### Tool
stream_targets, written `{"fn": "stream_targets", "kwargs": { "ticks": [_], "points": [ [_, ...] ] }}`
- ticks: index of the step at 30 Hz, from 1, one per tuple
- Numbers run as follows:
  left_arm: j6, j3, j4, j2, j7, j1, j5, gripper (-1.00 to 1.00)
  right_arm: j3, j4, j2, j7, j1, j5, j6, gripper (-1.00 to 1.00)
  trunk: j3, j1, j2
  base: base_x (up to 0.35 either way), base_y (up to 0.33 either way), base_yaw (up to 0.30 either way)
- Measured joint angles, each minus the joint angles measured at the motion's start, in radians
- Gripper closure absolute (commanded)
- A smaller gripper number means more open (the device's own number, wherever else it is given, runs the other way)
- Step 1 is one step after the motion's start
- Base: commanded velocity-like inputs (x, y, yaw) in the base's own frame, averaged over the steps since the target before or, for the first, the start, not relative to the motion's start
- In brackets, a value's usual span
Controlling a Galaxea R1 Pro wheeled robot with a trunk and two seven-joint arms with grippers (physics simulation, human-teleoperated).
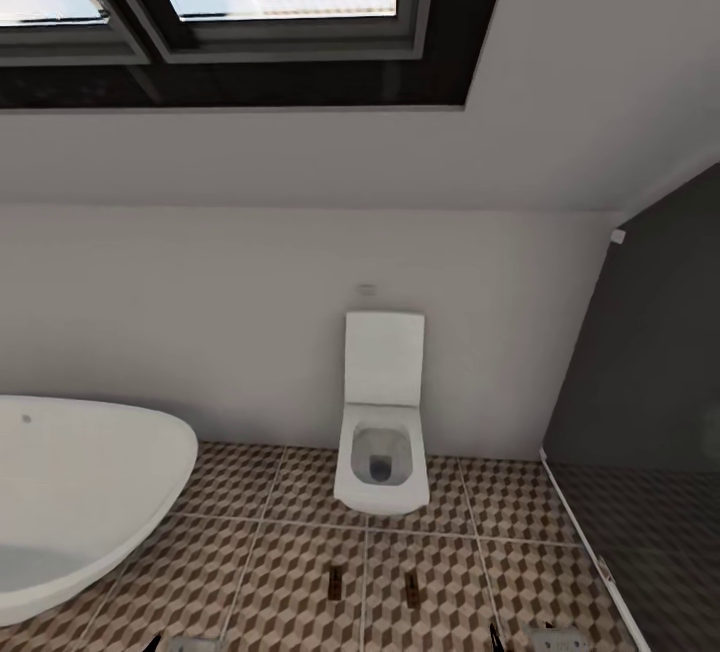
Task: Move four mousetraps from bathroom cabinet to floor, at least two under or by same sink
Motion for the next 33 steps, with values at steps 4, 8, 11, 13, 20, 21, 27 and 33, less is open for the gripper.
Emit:
{"fn": "stream_targets", "kwargs": {
  "ticks": [4,8,11,13,20,21,27,33],
  "points": [
    [0.000,0.000,0.000,0.000,0.000,0.000,0.000,-1.00,0.000,0.000,0.000,0.000,0.000,0.000,0.000,-1.00,0.001,0.000,0.000,0.000,0.000,-0.228],
    [0.000,0.000,0.000,0.000,0.001,0.000,0.000,-1.00,0.000,0.000,0.000,0.000,0.000,0.000,0.000,-1.00,0.003,0.000,0.000,0.000,0.000,-0.247],
    [0.000,0.000,0.000,0.000,0.001,0.000,0.000,-1.00,0.000,0.000,0.000,0.000,0.000,0.000,0.000,-1.00,0.004,0.000,0.000,0.000,0.000,-0.253],
    [0.000,0.000,0.000,0.000,0.001,0.000,0.000,-1.00,0.000,0.000,0.000,0.000,0.000,0.000,0.000,-1.00,0.005,0.000,0.000,0.000,0.000,-0.254],
    [0.000,0.000,0.000,0.000,0.001,0.000,0.000,-1.00,0.000,0.000,0.000,0.000,0.000,0.000,0.000,-1.00,0.007,0.000,-0.001,0.000,0.000,-0.156],
    [0.001,0.000,0.000,0.000,0.001,0.000,0.000,-1.00,0.000,0.000,0.000,0.000,0.000,0.000,0.000,-1.00,0.007,0.000,-0.001,0.000,0.000,-0.049],
    [0.000,0.000,0.000,0.000,0.001,0.001,-0.001,-1.00,0.001,0.000,0.002,-0.001,0.000,0.000,0.001,-1.00,0.007,0.000,-0.001,0.000,0.000,-0.021],
    [0.000,0.000,0.000,0.000,0.001,0.001,-0.001,-1.00,0.000,0.000,0.013,-0.002,0.000,0.000,0.001,-1.00,0.007,0.000,-0.001,0.000,0.000,0.047]
  ]
}}
